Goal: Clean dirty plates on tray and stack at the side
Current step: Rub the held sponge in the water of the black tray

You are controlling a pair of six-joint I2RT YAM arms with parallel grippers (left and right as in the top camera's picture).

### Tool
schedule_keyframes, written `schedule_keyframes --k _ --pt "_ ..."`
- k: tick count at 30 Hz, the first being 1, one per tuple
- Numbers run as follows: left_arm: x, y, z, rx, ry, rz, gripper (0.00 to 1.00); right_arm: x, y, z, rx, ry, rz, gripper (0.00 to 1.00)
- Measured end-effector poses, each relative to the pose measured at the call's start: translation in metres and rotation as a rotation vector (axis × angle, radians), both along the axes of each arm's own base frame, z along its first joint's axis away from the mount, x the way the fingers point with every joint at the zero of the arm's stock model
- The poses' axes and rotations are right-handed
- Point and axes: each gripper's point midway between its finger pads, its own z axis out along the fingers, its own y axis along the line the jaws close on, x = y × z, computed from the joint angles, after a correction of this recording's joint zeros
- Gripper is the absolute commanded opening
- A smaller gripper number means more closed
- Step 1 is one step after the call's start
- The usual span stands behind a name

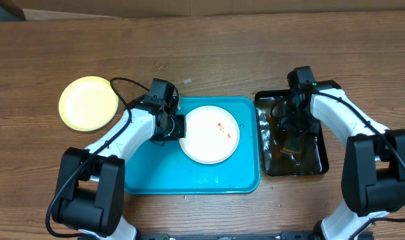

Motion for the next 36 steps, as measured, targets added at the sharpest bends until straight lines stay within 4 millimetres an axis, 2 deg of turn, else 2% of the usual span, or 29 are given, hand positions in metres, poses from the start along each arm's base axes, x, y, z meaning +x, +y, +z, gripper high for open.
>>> schedule_keyframes --k 1,2,3,5,6,10,15,19,22,24,25,32,33,34,35,36 --pt "0.0 0.0 0.0 0.0 0.0 0.0 0.08 0.0 0.0 0.0 -0.002 -0.001 -0.004 0.04" --pt "0.0 0.0 0.0 0.0 0.0 0.0 0.08 0.0 0.0 0.0 -0.002 -0.001 -0.004 0.04" --pt "0.0 0.0 0.0 0.0 0.0 0.0 0.07 0.0 0.0 0.0 -0.002 -0.001 -0.01 0.21" --pt "0.0 0.0 0.0 0.0 -0.001 0.0 0.06 0.002 0.001 0.0 0.008 -0.01 -0.007 0.47" --pt "0.001 0.0 0.0 -0.001 -0.003 0.0 0.06 0.004 0.003 0.0 0.014 -0.017 -0.006 0.54" --pt "0.003 -0.001 0.001 -0.003 -0.013 0.0 0.06 0.009 0.009 0.004 0.047 -0.028 -0.004 0.55" --pt "0.003 -0.001 0.001 -0.003 -0.013 0.0 0.07 0.024 0.013 0.021 0.064 -0.061 0.01 0.61" --pt "0.003 -0.001 0.001 -0.003 -0.012 0.0 0.09 0.024 0.013 0.03 0.06 -0.047 0.017 0.65" --pt "0.003 -0.001 0.001 -0.003 -0.012 0.0 0.11 0.01 0.009 0.03 0.04 0.007 0.019 0.78" --pt "0.003 -0.001 0.001 -0.003 -0.012 0.0 0.11 0.004 0.007 0.029 0.03 0.034 0.023 0.97" --pt "0.003 -0.001 0.001 -0.003 -0.011 0.0 0.11 0.001 0.006 0.029 0.027 0.047 0.022 1.0" --pt "0.003 -0.001 0.001 -0.003 -0.011 0.0 0.11 -0.004 0.005 0.03 0.021 0.065 0.02 1.0" --pt "0.003 -0.001 0.001 -0.003 -0.011 0.0 0.11 -0.004 0.005 0.03 0.021 0.065 0.021 0.95" --pt "0.003 -0.001 0.001 -0.003 -0.011 0.0 0.11 -0.004 0.005 0.03 0.021 0.065 0.024 0.84" --pt "0.003 -0.001 0.001 -0.003 -0.011 0.0 0.1 -0.004 0.005 0.03 0.02 0.067 0.032 0.66" --pt "0.003 -0.001 0.001 -0.003 -0.011 0.0 0.11 -0.004 0.004 0.03 0.017 0.068 0.034 0.56"
